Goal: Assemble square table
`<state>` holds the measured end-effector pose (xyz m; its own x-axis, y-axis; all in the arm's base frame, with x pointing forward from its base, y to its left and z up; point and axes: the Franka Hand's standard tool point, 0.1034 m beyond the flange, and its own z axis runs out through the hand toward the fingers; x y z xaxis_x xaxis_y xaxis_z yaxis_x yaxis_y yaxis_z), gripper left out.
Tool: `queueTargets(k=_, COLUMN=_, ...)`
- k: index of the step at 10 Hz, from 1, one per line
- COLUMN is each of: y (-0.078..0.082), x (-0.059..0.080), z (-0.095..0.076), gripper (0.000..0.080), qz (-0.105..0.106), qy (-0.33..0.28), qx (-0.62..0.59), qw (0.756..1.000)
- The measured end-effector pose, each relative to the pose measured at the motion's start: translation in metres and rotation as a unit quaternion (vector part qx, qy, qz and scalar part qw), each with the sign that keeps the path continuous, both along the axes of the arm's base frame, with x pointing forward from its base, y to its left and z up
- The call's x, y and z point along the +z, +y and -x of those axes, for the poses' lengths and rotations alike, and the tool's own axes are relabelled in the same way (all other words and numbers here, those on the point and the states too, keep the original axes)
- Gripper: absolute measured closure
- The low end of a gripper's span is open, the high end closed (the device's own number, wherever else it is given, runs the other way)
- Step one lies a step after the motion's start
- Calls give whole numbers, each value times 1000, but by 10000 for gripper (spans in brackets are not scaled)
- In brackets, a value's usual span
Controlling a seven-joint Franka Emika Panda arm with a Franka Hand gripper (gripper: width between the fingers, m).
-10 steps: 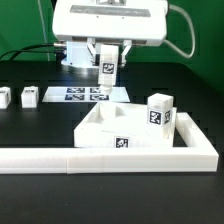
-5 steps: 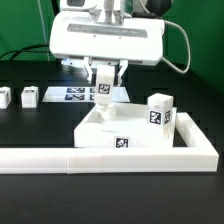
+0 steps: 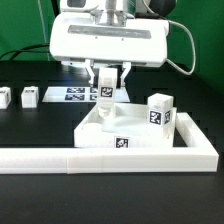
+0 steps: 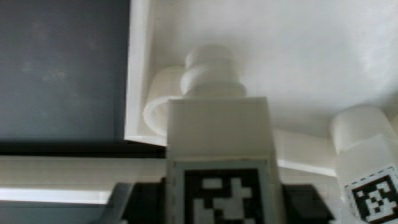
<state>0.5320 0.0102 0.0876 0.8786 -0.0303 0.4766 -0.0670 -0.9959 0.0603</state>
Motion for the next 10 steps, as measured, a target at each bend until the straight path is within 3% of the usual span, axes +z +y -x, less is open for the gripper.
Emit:
queueTargets(k=3, y=-2, x=1, z=-2, gripper=512, qz=0, qy=6, qx=3, qw=1000)
queueTargets(k=6, y=-19, x=24, z=-27, gripper=512, qz=-18, qy=13, qx=-11, qw=1000)
queueTargets(k=10, y=-39, x=16, z=-33, gripper=512, qz=-21, qy=-2, qx=-23, qw=1000)
